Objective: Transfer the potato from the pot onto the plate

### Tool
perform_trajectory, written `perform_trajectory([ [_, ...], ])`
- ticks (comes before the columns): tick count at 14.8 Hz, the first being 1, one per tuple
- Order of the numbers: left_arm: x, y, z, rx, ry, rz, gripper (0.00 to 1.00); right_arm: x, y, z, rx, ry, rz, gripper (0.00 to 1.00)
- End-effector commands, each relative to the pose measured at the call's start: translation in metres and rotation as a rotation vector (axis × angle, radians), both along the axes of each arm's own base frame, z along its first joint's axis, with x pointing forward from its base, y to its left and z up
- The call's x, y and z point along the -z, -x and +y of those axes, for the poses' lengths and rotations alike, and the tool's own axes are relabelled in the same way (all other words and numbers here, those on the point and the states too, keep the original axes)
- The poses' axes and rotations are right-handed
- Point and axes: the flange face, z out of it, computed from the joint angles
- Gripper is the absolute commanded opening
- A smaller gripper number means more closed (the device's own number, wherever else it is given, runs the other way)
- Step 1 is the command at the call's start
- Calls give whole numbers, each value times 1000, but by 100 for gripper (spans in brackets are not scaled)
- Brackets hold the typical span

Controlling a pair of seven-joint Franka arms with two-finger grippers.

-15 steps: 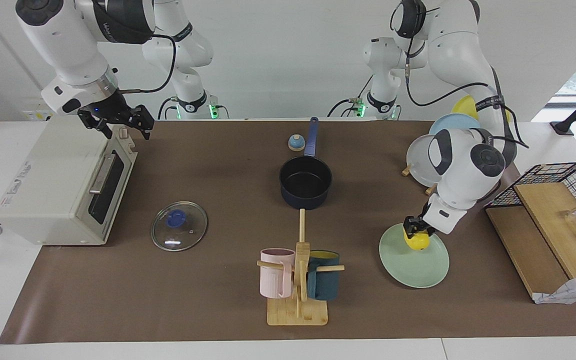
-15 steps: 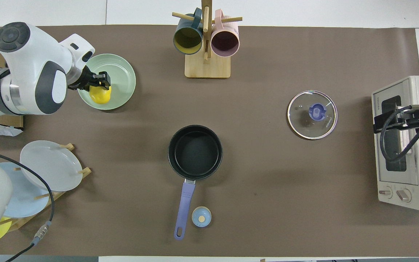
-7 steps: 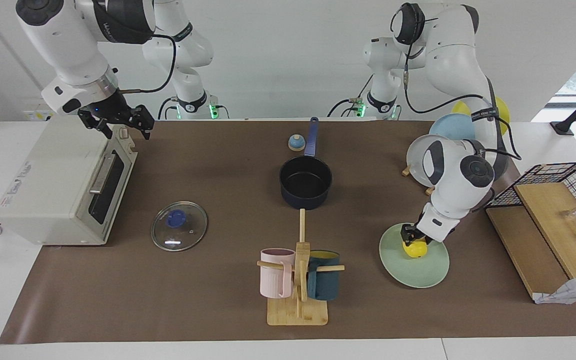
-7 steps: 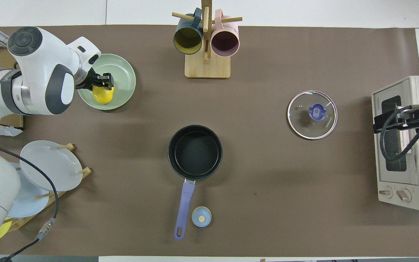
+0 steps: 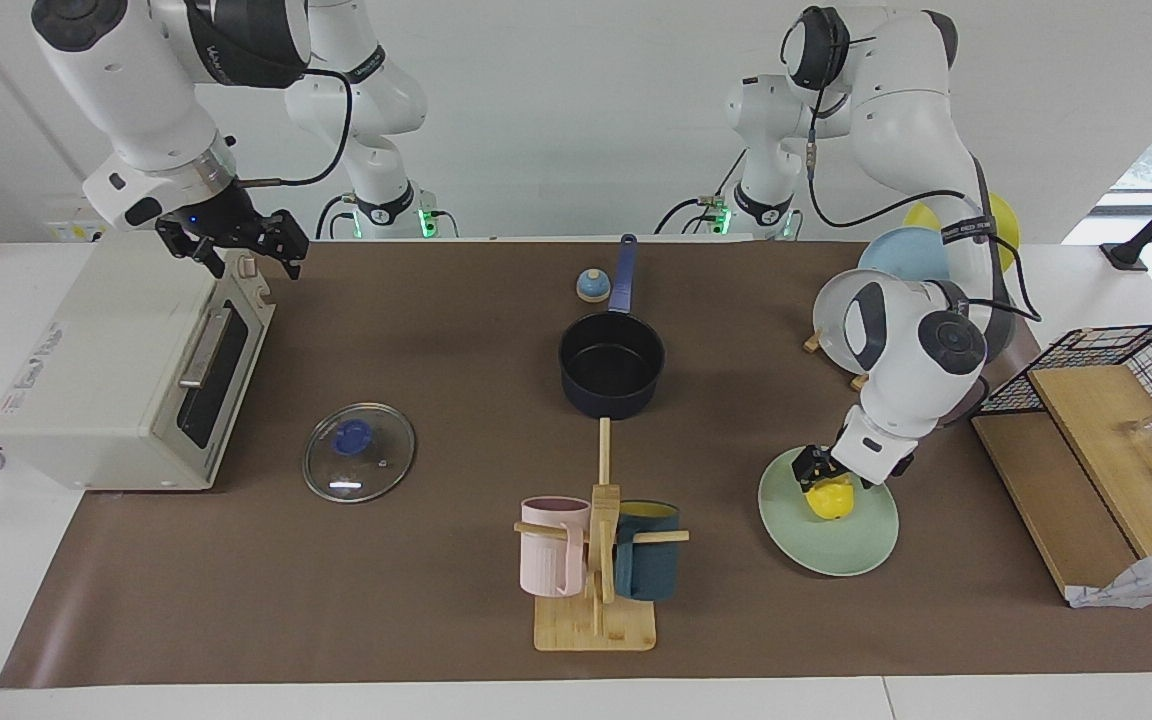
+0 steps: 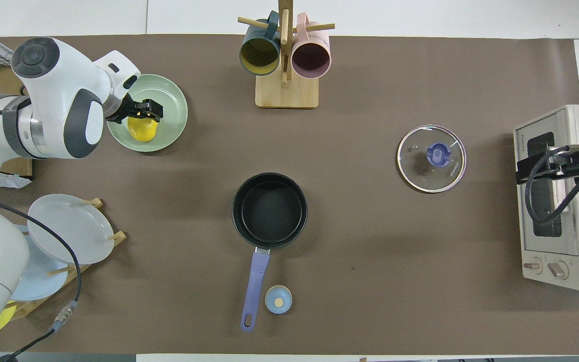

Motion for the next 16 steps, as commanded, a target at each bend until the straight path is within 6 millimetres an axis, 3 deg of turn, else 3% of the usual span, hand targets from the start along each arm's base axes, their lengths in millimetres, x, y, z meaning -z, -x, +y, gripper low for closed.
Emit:
perform_trajectory([
  [1, -46, 5, 10, -22, 9, -9, 100, -4, 3, 0, 11, -10, -13, 100],
  [2, -66, 11, 18, -38, 15, -9, 100, -4, 3, 0, 11, -8, -13, 100],
  [9, -148, 44, 60, -87, -6, 40, 100, -4, 3, 0, 11, -8, -13, 100],
  [14, -234, 97, 75, -92, -1, 53, 100, -4, 3, 0, 11, -8, -13, 100],
  [16, -257, 121, 78, -88, -4, 86, 100, -4, 3, 0, 11, -10, -13, 100],
])
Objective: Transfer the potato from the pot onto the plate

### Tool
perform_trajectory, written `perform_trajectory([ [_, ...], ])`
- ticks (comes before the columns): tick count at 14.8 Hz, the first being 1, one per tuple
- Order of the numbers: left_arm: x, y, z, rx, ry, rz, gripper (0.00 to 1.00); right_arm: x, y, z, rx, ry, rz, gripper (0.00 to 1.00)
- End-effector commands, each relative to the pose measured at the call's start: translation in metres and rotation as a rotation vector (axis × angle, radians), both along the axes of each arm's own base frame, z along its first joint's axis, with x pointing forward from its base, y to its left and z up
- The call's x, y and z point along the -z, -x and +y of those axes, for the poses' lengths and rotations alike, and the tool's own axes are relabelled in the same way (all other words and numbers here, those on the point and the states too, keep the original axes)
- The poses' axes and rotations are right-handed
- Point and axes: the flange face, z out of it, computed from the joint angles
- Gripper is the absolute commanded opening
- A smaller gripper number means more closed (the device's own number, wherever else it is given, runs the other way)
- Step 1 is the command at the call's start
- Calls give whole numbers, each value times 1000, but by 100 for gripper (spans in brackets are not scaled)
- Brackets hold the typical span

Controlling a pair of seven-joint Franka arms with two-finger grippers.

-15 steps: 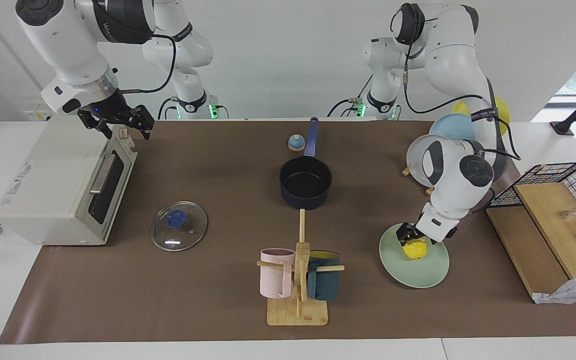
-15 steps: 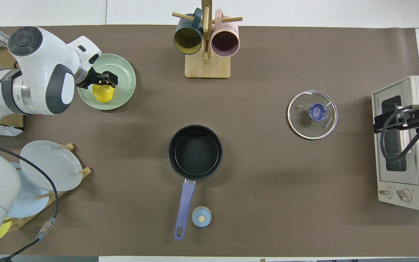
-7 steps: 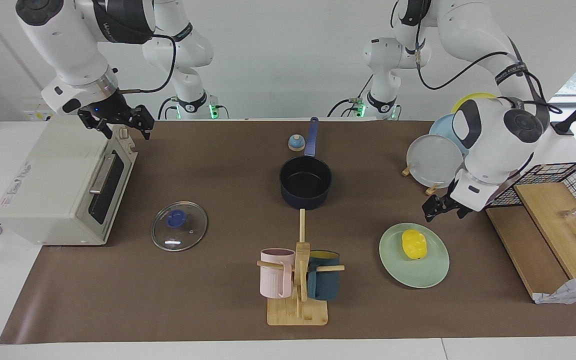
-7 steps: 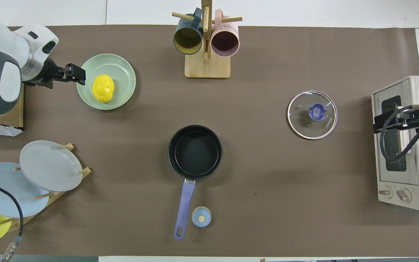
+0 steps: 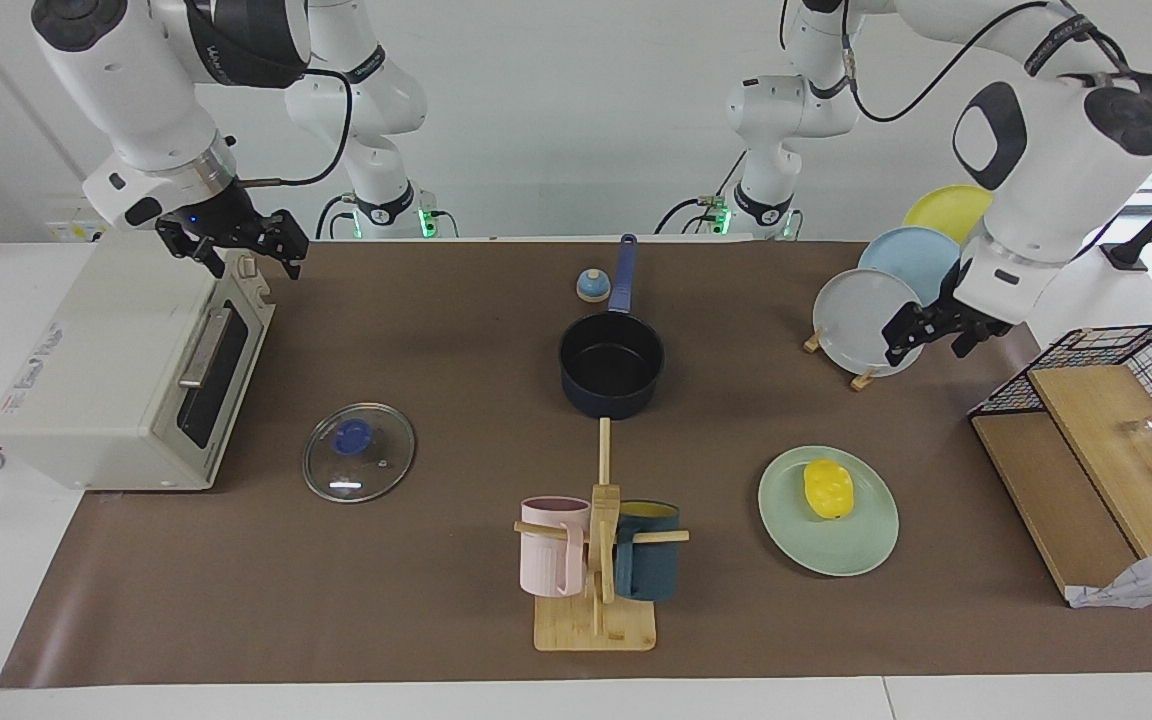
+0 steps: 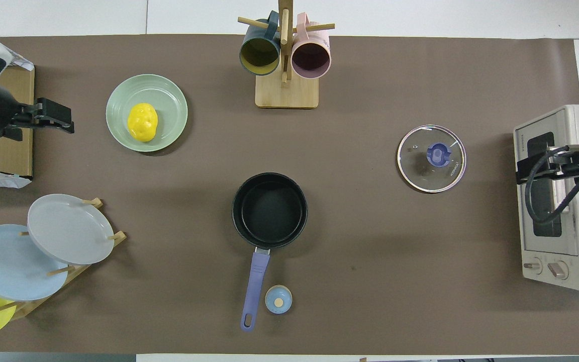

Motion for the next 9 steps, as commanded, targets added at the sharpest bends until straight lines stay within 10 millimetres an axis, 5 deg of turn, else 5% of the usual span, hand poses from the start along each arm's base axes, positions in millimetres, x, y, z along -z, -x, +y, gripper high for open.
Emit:
perform_trajectory([
  [1, -32, 43, 8, 9, 2, 50, 100, -4, 3, 0, 11, -8, -13, 100],
  [5, -53, 86, 10, 22, 5, 57, 100, -4, 3, 0, 11, -8, -13, 100],
  [9, -39, 105, 11, 29, 6, 45, 100, -4, 3, 0, 11, -8, -13, 100],
])
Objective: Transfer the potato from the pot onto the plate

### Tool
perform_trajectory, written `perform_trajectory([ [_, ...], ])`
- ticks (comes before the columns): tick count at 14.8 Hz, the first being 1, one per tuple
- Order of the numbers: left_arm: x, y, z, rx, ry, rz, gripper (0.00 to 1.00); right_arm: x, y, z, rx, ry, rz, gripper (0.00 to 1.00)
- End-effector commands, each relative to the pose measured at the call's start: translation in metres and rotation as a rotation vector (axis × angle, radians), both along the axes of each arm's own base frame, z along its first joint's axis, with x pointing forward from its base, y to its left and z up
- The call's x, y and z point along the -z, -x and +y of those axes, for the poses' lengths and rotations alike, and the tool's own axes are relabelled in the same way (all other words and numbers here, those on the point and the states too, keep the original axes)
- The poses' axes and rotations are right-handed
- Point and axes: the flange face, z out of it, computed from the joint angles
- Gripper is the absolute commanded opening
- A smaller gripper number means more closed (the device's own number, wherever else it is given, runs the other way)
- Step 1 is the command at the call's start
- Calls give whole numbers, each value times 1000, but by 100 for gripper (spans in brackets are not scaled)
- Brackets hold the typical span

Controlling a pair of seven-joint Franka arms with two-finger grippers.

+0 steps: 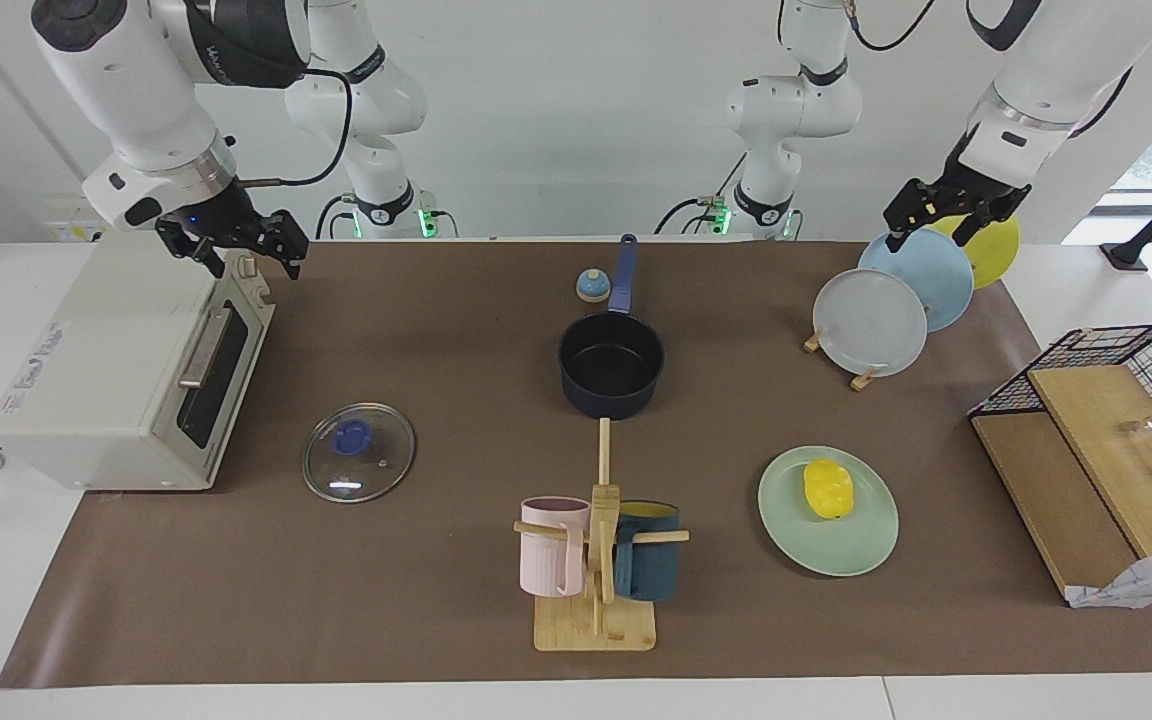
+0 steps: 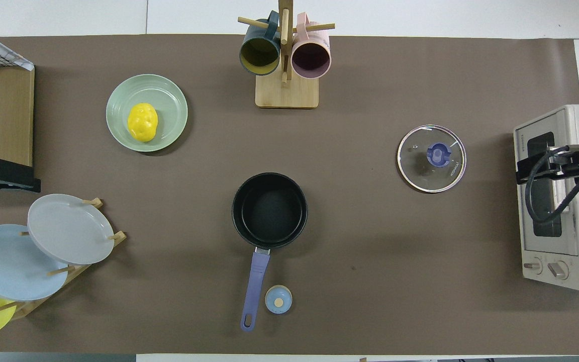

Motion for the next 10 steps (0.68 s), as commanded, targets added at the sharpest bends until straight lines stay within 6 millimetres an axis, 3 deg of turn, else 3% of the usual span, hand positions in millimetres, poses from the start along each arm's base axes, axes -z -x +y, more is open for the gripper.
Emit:
perform_trajectory([
  [1, 13, 8, 3, 27, 3, -36, 100, -4, 3, 0, 11, -8, -13, 100],
  [3, 25, -11, 6, 40, 3, -42, 100, -4, 3, 0, 12, -8, -13, 100],
  [6, 0, -34, 9, 29, -1, -18, 100, -4, 3, 0, 11, -8, -13, 100],
  [8, -11, -37, 9, 29, -3, 23, 100, -4, 3, 0, 12, -8, -13, 100],
  [10, -8, -34, 6, 36, -5, 51, 100, -4, 3, 0, 11, -8, -13, 100],
])
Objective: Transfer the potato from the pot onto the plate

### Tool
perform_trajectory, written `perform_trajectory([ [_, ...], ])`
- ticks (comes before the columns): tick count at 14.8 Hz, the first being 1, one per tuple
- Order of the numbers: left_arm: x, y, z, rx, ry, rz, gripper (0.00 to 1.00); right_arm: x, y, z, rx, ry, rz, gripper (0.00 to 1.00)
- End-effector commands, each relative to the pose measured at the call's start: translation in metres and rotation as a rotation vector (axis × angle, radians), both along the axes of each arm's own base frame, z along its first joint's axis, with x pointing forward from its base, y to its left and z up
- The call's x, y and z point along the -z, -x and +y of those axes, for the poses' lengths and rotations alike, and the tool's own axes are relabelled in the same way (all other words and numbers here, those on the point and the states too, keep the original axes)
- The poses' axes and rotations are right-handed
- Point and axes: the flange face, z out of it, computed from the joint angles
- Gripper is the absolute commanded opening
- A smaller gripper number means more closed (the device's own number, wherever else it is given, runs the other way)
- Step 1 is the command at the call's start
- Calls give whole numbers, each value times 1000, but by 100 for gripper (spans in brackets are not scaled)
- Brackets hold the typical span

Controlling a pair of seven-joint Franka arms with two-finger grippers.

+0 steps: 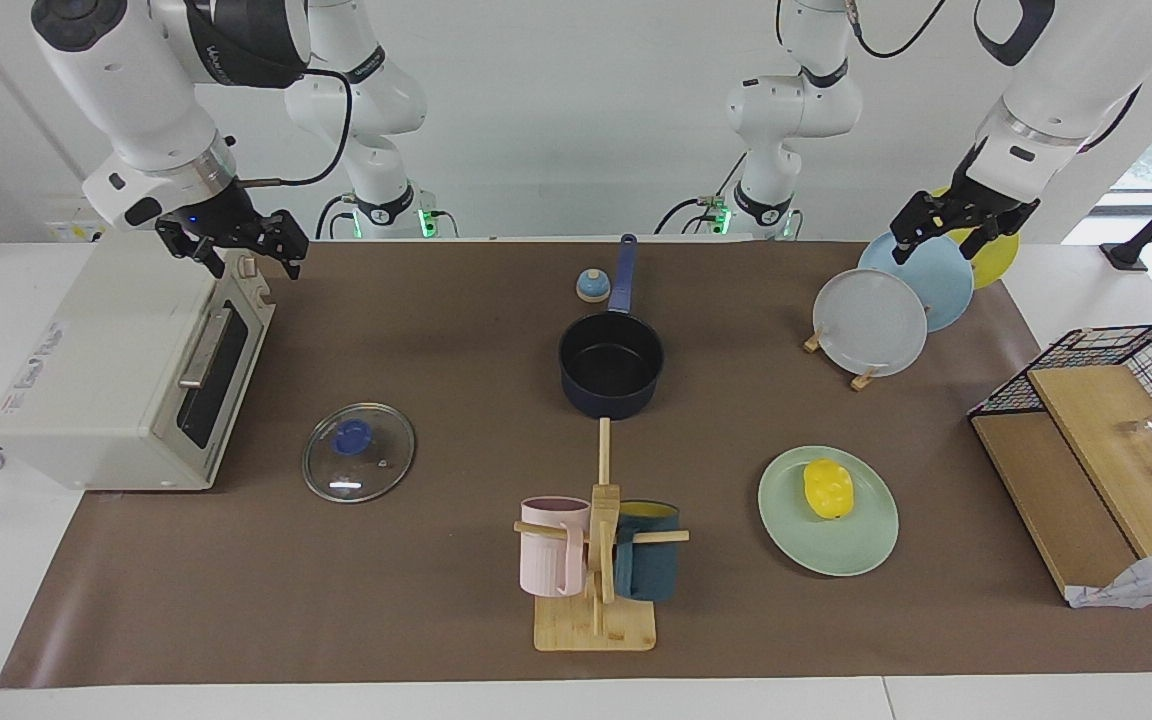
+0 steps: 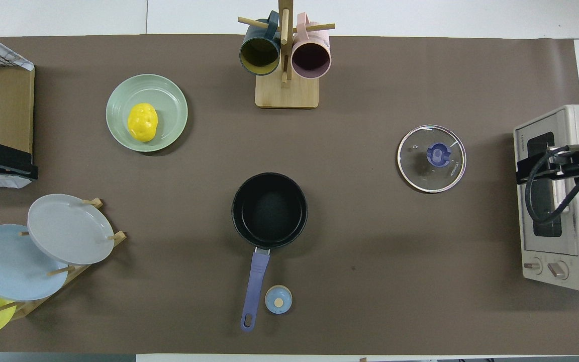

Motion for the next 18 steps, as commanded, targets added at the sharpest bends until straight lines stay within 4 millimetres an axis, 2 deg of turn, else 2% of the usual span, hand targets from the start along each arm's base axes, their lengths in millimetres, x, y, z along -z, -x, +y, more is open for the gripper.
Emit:
perform_trajectory([
  [1, -1, -4, -2, 25, -2, 28, 100, -4, 3, 0, 12, -8, -13, 100],
  [4, 10, -10, -4, 25, 5, -10, 100, -3, 3, 0, 12, -8, -11, 100],
  [12, 10, -14, 3, 13, 7, -49, 100, -4, 3, 0, 12, -8, -13, 100],
  [18, 12, -9, 4, 14, 5, -59, 100, -4, 3, 0, 11, -8, -13, 100],
])
